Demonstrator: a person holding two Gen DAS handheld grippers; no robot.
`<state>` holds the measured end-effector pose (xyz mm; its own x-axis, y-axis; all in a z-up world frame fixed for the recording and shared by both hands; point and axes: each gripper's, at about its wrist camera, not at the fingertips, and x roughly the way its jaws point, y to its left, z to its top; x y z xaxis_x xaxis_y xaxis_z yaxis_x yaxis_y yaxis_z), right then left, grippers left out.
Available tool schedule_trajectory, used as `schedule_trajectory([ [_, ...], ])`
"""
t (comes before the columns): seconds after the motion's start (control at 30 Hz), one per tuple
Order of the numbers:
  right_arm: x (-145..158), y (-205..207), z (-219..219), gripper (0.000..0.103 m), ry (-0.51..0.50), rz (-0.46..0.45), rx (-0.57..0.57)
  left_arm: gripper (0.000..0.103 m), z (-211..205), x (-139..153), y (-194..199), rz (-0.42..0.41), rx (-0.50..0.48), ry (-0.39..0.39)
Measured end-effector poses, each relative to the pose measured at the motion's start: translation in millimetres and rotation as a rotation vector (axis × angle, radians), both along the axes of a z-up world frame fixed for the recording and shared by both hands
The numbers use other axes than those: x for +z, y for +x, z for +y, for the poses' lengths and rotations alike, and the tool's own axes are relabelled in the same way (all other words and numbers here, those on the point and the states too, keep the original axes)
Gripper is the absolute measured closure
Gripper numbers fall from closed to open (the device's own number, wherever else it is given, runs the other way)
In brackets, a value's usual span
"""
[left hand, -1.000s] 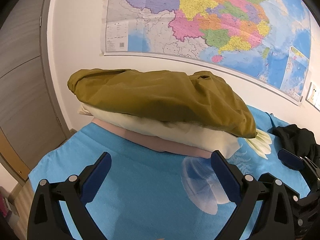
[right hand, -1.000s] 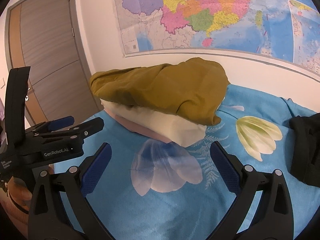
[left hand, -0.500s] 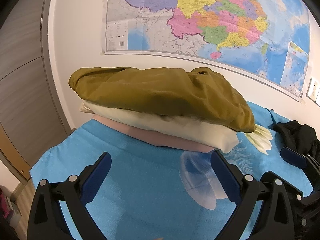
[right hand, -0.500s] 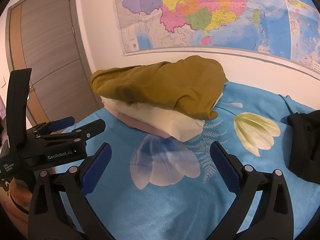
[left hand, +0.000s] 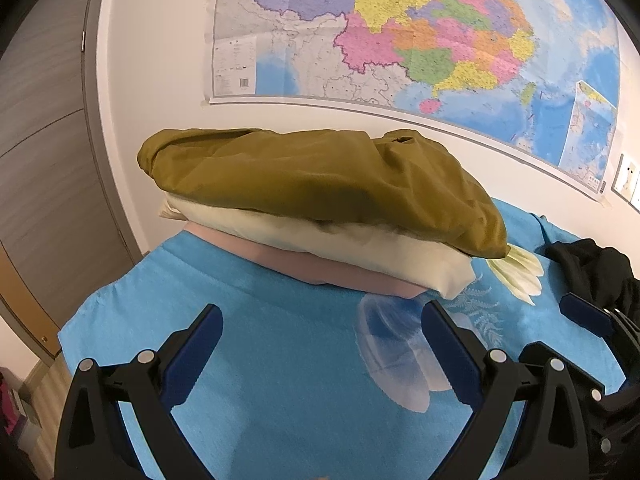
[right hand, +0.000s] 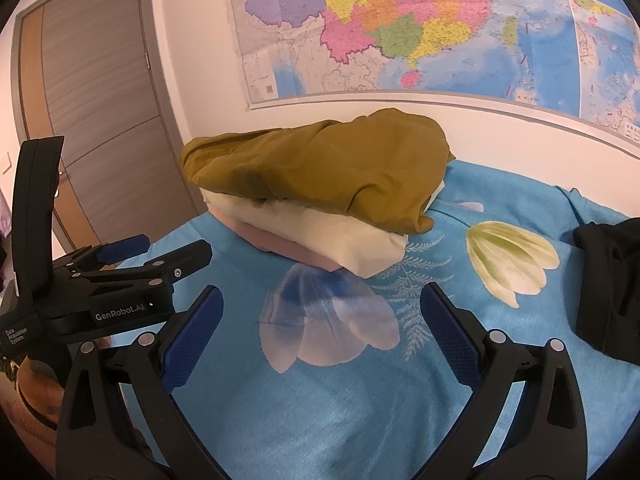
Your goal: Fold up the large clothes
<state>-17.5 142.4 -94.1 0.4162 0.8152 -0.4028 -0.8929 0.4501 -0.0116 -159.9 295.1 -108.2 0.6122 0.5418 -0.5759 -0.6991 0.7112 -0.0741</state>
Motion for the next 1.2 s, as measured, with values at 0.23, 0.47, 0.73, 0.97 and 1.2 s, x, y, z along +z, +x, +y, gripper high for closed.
schedule_trajectory([
  [0.23,-0.5,0.3,-0.4,0.006,0.003,0.006,-0.002,0.007,-2.1,0.0,1.2,0.000,-0.011,0.008],
  [0.47,0.0,0.7,-2.1,0.006,0.005,0.007,-0.001,0.007,-2.9,0.3,1.9,0.000,-0.017,0.004],
  [0.73,0.6,1.3,-4.1,0.006,0.006,0.009,-0.005,0.007,-3.4,0.9,2.2,0.003,-0.021,-0.002],
  [0.97,0.7,1.1,-5.6,0.006,0.003,0.006,-0.006,0.007,-4.8,0.6,3.3,0.006,-0.023,0.003],
  [1.2,-0.1,0.7,-5.5,0.006,0.001,0.006,-0.007,0.007,-5.6,0.5,3.5,0.007,-0.023,0.005],
])
